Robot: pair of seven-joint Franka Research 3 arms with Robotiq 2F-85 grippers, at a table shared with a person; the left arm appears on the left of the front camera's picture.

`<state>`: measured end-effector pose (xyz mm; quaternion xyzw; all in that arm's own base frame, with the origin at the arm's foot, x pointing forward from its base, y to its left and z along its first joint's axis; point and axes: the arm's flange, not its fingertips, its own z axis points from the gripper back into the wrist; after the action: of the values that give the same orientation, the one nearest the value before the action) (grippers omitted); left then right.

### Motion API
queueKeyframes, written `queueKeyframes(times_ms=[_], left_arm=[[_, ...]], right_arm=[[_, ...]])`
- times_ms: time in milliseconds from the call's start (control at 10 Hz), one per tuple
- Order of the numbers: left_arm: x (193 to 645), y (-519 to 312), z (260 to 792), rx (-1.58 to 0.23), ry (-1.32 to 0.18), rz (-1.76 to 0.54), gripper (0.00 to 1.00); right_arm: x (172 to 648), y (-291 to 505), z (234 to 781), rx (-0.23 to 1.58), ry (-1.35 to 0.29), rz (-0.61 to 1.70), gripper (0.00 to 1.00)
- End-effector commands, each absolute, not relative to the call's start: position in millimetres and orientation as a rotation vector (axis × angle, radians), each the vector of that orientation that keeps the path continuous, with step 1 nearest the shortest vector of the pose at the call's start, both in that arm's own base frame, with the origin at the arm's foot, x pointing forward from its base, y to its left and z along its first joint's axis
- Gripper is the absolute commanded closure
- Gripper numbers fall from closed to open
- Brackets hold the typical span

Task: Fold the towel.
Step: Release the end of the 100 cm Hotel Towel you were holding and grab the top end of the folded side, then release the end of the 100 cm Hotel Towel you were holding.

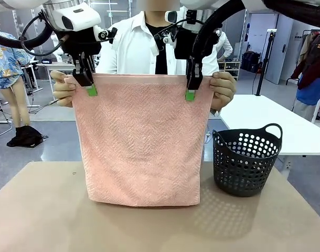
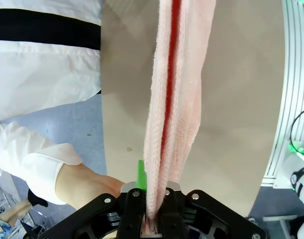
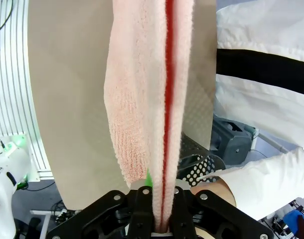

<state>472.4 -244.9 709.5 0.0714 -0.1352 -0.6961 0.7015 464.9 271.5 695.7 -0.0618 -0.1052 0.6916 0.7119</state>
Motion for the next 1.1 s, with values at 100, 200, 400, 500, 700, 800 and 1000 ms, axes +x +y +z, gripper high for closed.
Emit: queueKeyframes(times_ms=[100,200,400,500,700,800,1000], left_arm=[[467.3,-239.5,712.7,0.176,-0.299,-1.531,1.00],[465.1,-235.2,709.8,0.170,-0.315,-1.532,1.00],[471.9,-244.0,710.6,0.160,-0.302,-1.548,1.00],[471.9,-244.0,710.6,0.160,-0.302,-1.548,1.00],[471.9,-244.0,710.6,0.160,-0.302,-1.548,1.00],[471.9,-244.0,710.6,0.160,-0.302,-1.548,1.00],[471.9,-244.0,710.6,0.160,-0.302,-1.548,1.00]], right_arm=[[460.7,270.5,693.9,-0.145,-0.235,1.547,1.00],[460.2,268.2,693.3,-0.131,-0.257,1.528,1.00],[464.3,272.2,695.9,-0.137,-0.234,1.535,1.00],[464.3,272.2,695.9,-0.137,-0.234,1.535,1.00],[464.3,272.2,695.9,-0.137,-0.234,1.535,1.00],[464.3,272.2,695.9,-0.137,-0.234,1.535,1.00],[464.3,272.2,695.9,-0.137,-0.234,1.535,1.00]])
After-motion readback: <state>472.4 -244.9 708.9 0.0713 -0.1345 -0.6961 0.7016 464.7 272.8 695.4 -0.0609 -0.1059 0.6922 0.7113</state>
